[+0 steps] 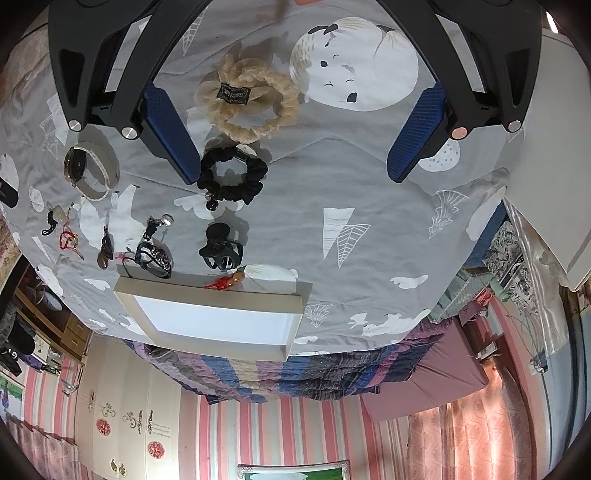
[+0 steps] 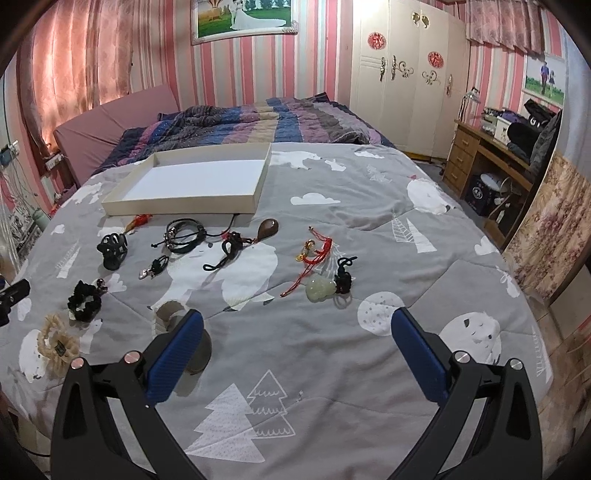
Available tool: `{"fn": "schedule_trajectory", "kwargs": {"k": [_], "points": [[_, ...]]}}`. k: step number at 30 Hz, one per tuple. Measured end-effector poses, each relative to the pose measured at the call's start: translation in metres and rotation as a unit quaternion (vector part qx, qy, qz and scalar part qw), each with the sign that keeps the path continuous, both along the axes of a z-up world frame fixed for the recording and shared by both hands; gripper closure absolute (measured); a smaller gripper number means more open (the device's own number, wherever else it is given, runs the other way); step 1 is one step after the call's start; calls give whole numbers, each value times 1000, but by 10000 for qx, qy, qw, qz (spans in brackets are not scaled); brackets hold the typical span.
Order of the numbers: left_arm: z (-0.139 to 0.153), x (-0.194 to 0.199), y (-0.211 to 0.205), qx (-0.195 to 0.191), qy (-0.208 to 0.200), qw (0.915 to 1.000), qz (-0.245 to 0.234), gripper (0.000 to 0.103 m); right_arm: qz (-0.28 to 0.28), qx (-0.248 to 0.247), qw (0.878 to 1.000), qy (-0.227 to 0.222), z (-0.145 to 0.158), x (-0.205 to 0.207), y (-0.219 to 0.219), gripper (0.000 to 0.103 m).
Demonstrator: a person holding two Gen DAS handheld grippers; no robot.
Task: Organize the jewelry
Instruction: 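Move the left tool toward the black scrunchie while the right tool approaches the jade pendant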
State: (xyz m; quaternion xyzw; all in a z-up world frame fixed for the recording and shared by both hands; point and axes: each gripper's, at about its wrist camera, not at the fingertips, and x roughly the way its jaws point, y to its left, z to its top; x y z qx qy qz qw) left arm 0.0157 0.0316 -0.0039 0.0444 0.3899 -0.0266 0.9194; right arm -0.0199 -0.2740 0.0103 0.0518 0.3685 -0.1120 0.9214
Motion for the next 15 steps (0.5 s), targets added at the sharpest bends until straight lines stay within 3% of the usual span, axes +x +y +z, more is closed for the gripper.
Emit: {"fn": "schedule_trajectory", "kwargs": {"k": [6,15], "points": [[-1,2,4,-75,-15,10000,45,3,-94,363,9993,42,-2,3,-8,2],[-2,13,9,-116,14,9999,60,3,-125,213,9996,104,-6,12,-9,2]]}}
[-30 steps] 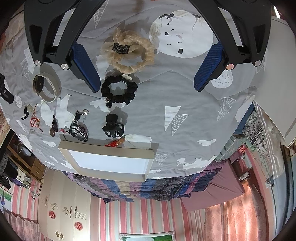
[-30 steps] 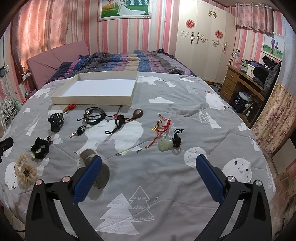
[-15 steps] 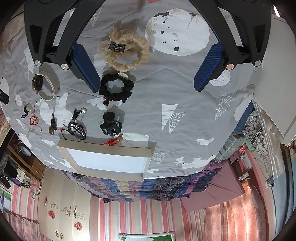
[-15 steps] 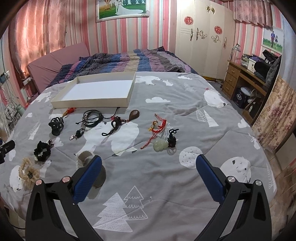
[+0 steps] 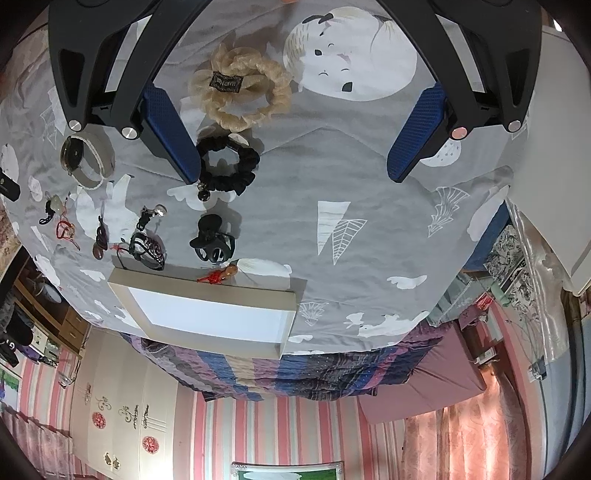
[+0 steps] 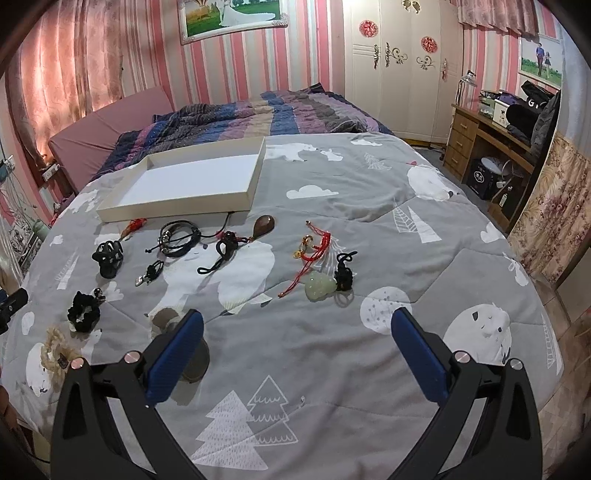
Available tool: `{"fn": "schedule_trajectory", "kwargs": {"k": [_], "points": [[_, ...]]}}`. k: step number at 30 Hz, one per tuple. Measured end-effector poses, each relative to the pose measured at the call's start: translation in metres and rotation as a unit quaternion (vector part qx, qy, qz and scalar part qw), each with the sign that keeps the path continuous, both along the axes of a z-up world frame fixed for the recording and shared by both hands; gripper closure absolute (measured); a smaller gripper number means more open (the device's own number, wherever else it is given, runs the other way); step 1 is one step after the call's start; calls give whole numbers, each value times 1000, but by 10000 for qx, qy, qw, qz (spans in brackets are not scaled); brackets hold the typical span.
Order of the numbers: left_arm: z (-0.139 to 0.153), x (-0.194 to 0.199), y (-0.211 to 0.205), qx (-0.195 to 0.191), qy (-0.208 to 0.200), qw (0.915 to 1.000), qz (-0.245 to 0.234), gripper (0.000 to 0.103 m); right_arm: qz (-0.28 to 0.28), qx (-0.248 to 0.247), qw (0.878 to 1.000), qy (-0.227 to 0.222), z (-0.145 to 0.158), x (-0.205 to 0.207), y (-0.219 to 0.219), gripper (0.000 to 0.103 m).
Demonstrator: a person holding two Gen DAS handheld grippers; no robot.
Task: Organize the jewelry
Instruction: 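Move the left tool toward the black scrunchie while the right tool approaches the jade pendant, then close the left tool on the black scrunchie while the right tool grasps the jade pendant's black cord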
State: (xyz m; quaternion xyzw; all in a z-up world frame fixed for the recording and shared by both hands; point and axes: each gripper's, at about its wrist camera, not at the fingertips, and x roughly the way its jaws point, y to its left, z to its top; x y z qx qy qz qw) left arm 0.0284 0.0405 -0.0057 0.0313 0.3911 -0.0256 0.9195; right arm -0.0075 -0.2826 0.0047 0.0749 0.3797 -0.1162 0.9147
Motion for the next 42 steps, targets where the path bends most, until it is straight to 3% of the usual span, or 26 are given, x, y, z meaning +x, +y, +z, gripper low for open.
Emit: {"fn": "schedule_trajectory", "kwargs": {"k": [10,33,42], "points": [[-2,16,-5,20,57,10000,-79,3,195,122,9996,179,-7,18,-1,2],[-7,40,-12,-2,355,9978,-562,3,26,-289,9989,360,-2,33,-1,2],[-17,50,-13,221,490,9970,-551,3,75,-478,9982,366,0,42,3,2]]}}
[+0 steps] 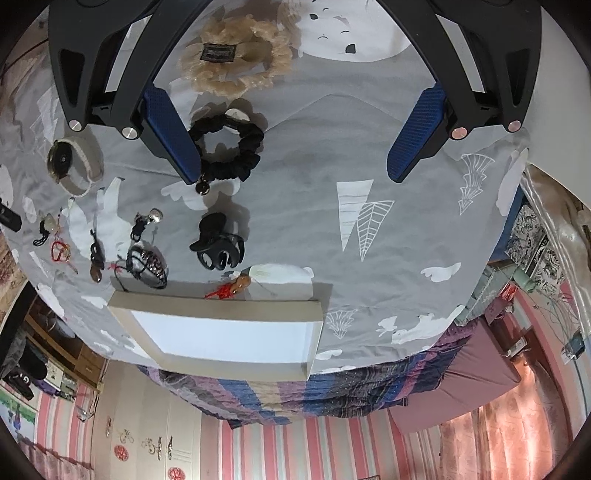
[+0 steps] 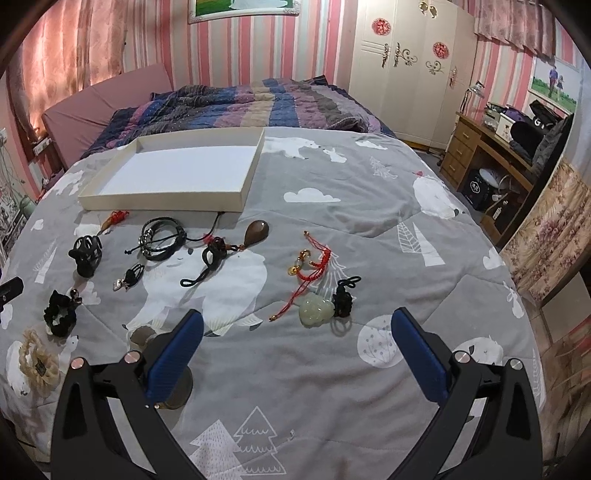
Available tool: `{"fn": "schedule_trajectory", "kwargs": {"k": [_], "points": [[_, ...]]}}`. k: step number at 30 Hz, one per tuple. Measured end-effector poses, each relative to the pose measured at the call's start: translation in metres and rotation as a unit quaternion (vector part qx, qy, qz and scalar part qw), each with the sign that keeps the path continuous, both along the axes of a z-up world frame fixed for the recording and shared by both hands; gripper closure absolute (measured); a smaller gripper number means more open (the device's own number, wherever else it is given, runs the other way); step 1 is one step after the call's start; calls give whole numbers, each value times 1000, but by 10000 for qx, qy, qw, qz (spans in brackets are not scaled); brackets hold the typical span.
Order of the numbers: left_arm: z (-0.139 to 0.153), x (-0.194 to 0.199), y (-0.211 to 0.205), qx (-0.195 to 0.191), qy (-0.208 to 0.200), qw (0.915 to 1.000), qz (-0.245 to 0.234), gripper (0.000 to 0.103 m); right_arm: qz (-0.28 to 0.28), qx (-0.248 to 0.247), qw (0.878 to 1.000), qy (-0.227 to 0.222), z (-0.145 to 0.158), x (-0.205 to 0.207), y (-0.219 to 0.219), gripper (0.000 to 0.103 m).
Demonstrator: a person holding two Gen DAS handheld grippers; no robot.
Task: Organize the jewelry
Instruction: 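Close the left tool on the black scrunchie while the right tool grasps the jade pendant's black cord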
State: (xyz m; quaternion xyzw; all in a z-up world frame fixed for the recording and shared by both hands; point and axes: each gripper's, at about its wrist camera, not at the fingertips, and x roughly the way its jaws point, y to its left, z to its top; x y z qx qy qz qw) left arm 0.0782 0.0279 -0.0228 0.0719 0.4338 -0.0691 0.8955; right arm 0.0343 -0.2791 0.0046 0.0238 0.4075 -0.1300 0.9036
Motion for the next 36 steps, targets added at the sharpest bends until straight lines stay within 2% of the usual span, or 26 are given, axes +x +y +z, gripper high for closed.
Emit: {"fn": "schedule_trajectory", "kwargs": {"k": [15,26,36], "points": [[-11,7,-6,-61,344,9987,-376,4,-156,155,9984,529,-12,12,-16,2],[-22,14,-12,-117,534,9971,-524,5,-46,311,9984,476,-14,18,-13,2],[-25,17,-14,-75,607,9963,-602,6,-80,251,9983,527,-15,26,-9,2]]}}
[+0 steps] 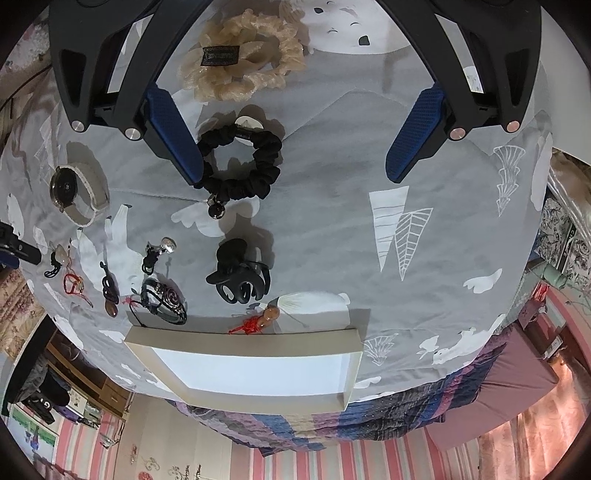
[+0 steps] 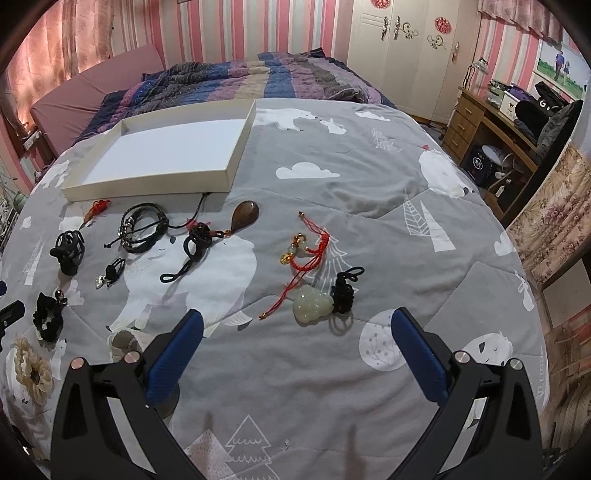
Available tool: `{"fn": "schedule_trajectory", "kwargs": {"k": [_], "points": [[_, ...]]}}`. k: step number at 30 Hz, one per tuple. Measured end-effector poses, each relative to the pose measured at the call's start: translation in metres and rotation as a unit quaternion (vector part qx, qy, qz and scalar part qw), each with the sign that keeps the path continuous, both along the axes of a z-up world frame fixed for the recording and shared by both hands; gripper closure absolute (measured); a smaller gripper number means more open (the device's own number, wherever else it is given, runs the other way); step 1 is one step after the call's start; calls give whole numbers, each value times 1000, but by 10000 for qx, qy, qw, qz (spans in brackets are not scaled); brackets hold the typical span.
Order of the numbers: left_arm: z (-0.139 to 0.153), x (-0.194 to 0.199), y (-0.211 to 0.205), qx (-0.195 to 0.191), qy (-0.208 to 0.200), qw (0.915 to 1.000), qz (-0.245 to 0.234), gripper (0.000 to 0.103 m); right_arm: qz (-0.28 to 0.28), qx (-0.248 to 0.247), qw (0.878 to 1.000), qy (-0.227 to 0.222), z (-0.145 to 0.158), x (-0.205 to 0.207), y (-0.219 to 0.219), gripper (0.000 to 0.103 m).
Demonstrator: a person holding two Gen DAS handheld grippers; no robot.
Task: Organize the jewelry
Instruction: 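Close the left tool on the black scrunchie while the right tool grasps the jade pendant's black cord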
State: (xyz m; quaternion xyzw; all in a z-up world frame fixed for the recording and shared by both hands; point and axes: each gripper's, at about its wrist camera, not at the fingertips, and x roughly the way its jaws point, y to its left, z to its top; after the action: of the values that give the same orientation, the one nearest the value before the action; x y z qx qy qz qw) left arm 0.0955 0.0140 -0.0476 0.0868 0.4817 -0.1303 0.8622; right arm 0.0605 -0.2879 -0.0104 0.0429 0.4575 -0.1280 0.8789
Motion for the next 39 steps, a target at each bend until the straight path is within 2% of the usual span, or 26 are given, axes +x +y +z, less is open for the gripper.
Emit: {"fn": "schedule_trajectory", "kwargs": {"k": [6,14,18,21,23,25,33,37,39], "points": [[-2,2,-5,48,10,10000,-66,8,28,-48,10000,47,-2,6,4,2],[-9,4,-5,91,-2,9999,-47,8,-222,-44,9997,57,-10,1,-17,2],[-15,6,-6,112,115,9998,-70,20,-250,-107,9996,8,-13,2,-22,2],[-17,8,-8,142,145,9998,-70,21,-251,-187,9995,-50,-13,4,-24,2],[-17,7,-9,130,145,9998,-79,21,-240,-227,9994,-63,-15,6,-27,6],[-18,7,-11,142,149,9998,-82,20,-268,-155,9995,-28,-18,8,-31,20],[-24,10,-18,243,250,9993,-147,21,-328,-33,9994,46,-28,14,-43,24],[-30,16,-21,248,368,9988,-181,32,-324,-12,9994,90,-30,17,-46,29],[-33,18,-22,267,429,9985,-204,33,-331,15,9994,132,-32,18,-49,32]]}}
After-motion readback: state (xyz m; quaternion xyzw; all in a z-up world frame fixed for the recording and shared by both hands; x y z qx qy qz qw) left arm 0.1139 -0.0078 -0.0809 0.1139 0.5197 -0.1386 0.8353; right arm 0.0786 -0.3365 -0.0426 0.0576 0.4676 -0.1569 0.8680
